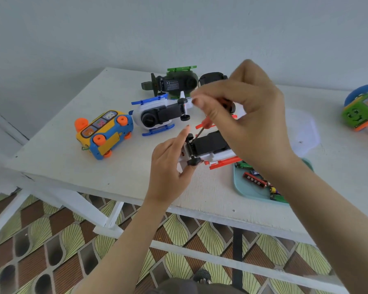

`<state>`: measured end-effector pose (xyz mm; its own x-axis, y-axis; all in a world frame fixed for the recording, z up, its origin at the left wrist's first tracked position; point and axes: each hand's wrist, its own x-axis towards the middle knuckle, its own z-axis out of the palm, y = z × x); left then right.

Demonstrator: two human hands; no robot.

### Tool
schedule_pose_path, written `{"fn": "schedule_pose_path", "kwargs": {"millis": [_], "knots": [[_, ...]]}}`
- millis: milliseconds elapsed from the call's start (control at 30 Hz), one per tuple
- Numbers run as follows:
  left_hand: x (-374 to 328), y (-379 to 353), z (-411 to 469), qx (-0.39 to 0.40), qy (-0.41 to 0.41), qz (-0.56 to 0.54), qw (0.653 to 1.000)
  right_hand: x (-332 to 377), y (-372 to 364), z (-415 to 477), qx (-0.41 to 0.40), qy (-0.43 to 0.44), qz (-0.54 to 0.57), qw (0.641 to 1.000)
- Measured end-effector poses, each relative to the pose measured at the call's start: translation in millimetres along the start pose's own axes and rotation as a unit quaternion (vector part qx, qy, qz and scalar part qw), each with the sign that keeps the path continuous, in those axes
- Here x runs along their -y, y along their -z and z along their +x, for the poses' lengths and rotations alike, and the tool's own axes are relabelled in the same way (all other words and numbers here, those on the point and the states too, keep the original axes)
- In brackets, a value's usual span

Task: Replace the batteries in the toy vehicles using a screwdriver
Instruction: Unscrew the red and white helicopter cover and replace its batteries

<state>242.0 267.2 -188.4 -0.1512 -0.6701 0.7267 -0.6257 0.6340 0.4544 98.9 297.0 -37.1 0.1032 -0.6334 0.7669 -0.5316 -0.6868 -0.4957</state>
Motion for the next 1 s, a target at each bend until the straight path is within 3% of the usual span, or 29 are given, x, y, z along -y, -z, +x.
{"fn": "schedule_pose_path", "kwargs": {"millis": [100, 200, 300, 367, 467, 567, 633, 700, 800, 1000], "knots": [[-1.0, 0.3, 0.5, 0.004, 0.007, 0.000, 1.000, -8.5, 1.1, -3.8, -0.012, -0.007, -0.048, 0.999], [-0.4, 0.2, 0.5, 0.006, 0.002, 0.002, 1.000, -7.0, 7.8, -3.2, 0.056, -0.095, 0.082, 0.991], [0.2, -0.2, 0.0, 0.007, 0.002, 0.003, 1.000, -2.2, 13.2, -0.5, 0.083, -0.120, 0.170, 0.975], [0.6, -0.6, -0.5, 0.005, 0.002, 0.002, 1.000, -0.7, 12.6, -0.4, 0.054, -0.106, 0.118, 0.986], [0.6, -0.4, -1.0, 0.002, -0.003, 0.002, 1.000, -1.8, 10.1, -1.2, 0.001, -0.016, -0.061, 0.998], [0.2, -0.1, -1.0, 0.004, -0.004, 0.006, 1.000, -2.4, 12.0, 1.6, 0.039, 0.048, -0.121, 0.991], [0.0, 0.2, -0.9, 0.006, -0.002, 0.007, 1.000, -2.9, 17.0, 4.6, 0.085, 0.028, -0.044, 0.995], [-0.3, 0.3, -1.0, 0.004, -0.002, 0.008, 1.000, 0.9, 19.9, 5.7, 0.130, -0.049, 0.098, 0.985], [-1.2, 0.6, -0.5, 0.005, -0.001, 0.004, 1.000, 2.4, 20.9, 5.2, 0.132, -0.081, 0.224, 0.962], [0.1, 1.1, -0.6, -0.002, 0.000, 0.000, 1.000, 0.8, 13.9, 5.9, 0.054, 0.023, -0.026, 0.998]]}}
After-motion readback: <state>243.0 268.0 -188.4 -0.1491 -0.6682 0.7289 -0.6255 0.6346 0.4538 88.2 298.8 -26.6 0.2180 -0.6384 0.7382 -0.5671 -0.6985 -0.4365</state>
